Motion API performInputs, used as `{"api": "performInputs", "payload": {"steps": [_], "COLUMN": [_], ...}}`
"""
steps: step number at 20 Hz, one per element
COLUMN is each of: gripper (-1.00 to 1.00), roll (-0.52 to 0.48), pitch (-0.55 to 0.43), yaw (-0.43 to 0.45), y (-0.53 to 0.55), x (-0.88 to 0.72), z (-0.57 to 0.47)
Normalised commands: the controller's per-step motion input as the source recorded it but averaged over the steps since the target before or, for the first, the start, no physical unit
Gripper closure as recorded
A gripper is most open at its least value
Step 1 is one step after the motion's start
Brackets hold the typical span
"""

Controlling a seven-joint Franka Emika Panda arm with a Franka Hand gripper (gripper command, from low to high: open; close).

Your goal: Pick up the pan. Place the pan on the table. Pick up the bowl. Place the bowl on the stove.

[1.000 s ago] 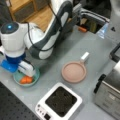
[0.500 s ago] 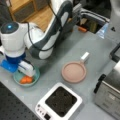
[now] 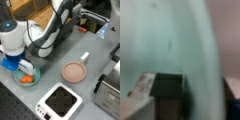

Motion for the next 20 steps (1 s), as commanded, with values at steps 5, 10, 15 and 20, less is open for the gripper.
{"api": "performInputs", "payload": {"steps": [5, 10, 15, 20], "gripper": [1.0, 1.0, 1.0, 1.0], "roll": [0.217, 0.232, 0.253, 0.274], "pitch": [0.057, 0.066, 0.08, 0.114], "yaw": [-0.071, -0.087, -0.109, -0.151], "y": [-0.02, 0.0, -0.01, 0.01], "x": [0.01, 0.11, 0.16, 0.19], "z": [0.23, 0.21, 0.18, 0.24]}}
